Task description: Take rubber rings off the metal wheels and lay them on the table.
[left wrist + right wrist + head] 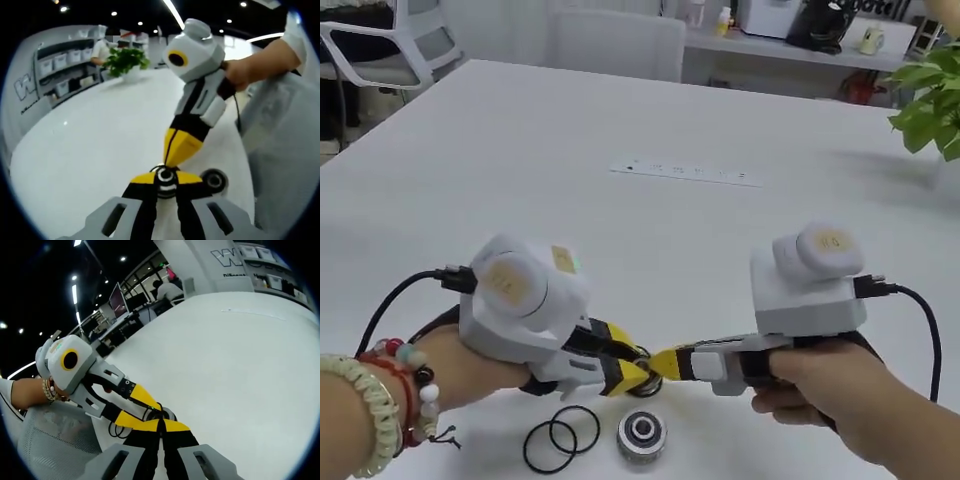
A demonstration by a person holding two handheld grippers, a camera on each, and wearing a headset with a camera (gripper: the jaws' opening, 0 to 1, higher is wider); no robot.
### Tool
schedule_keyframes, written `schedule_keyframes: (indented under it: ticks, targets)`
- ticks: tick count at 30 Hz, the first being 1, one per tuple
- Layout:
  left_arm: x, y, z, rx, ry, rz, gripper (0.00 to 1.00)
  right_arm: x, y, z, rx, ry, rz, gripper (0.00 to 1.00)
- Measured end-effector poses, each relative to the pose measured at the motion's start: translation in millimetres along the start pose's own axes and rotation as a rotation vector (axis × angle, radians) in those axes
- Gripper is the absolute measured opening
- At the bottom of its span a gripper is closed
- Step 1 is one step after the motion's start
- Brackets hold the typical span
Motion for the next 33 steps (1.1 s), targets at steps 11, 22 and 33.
schedule_keyframes:
  ticks: [11,22,33]
  targets:
    - [-19.3,-15.5,10.1,0.027,0.046,-0.005,0.28,-6.5,-11.0,5.9,0.008,0.033,0.061,0.00]
    - [-48.6,-66.2,7.3,-0.035,0.065,0.033,0.53,-15.0,-9.8,-7.5,-0.013,-0.017,0.069,0.00]
    - [-44.3,-135.5,24.4,-0.129,0.092,0.007,0.70,-22.5,-5.8,-27.3,-0.076,-0.055,0.078,0.00]
Point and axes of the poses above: the centre of the closed fingertips' face, and the gripper's own axes: y roughly forward along the fingers, z roughly to its right, x roughly out of its underside, the point moved 8 cm from there along -y, roughly backward along the fingers, and after that the axes turned 2 degrees about x, right-handed, at the moved point
